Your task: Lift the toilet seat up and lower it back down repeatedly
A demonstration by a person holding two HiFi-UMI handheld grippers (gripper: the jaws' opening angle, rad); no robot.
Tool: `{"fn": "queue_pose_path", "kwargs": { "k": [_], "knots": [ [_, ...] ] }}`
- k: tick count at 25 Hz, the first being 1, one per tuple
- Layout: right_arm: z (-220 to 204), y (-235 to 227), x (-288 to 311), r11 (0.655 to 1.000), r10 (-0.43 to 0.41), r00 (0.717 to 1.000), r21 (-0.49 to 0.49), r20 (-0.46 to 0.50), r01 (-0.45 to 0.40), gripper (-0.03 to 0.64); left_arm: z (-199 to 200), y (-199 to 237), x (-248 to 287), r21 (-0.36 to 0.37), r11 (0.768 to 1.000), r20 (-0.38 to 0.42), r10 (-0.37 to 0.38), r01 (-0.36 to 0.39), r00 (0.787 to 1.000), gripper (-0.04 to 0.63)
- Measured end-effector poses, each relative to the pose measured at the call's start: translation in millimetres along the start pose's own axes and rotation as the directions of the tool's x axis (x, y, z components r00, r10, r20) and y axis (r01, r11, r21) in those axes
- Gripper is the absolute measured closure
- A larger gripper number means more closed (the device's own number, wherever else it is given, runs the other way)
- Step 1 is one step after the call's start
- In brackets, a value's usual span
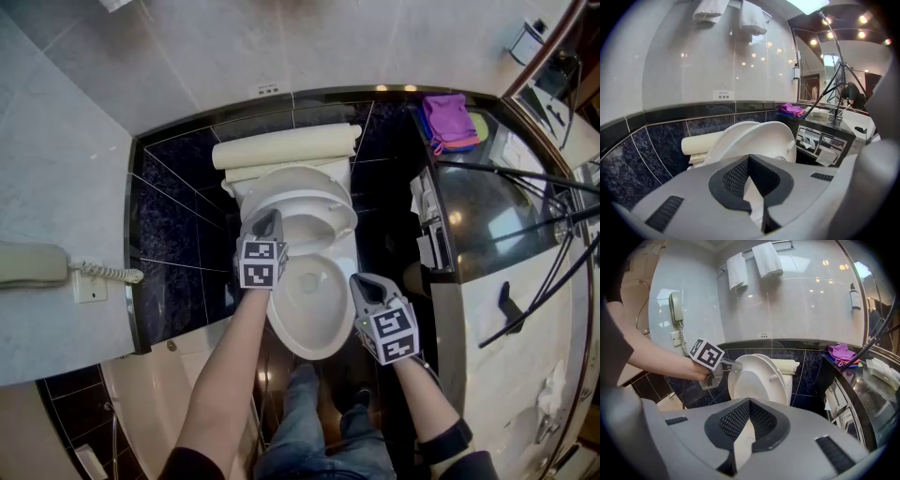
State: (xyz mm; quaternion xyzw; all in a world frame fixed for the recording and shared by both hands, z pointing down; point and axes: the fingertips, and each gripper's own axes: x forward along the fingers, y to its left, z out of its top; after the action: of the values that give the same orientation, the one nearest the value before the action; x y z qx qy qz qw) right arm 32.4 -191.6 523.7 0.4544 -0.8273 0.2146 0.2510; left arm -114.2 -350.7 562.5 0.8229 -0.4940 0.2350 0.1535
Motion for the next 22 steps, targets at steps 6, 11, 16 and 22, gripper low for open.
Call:
{"fn": "queue_pose_path", "kwargs": {
  "k": [6, 11, 16, 22],
  "knots": [
    [8, 3, 7, 1.0, 0.008, 1.0, -0.003, -0.001, -0.008, 0.601, 12, 15, 6, 0.017, 1.0, -0.002, 0.005, -0.005, 1.0, 0.603],
    [14, 5, 9, 1.0, 0.011, 1.0, -0.015, -0.002, -0.011, 0.601, 11, 14, -1, 0.011, 1.0, 0.004, 0.004, -0.004, 1.0, 0.603],
    [21, 10, 1, 0.999, 0.011, 1.0, -0.032, 0.004, -0.011, 0.6, 12, 3, -21, 0.019, 1.0, 0.003, -0.003, 0.003, 1.0, 0.603],
    [29, 13, -26, 0.997, 0.015, 1.0, -0.072, 0.023, -0.013, 0.601, 18, -28, -83, 0.03, 1.0, 0.009, -0.004, 0.003, 1.0, 0.603]
  ]
}}
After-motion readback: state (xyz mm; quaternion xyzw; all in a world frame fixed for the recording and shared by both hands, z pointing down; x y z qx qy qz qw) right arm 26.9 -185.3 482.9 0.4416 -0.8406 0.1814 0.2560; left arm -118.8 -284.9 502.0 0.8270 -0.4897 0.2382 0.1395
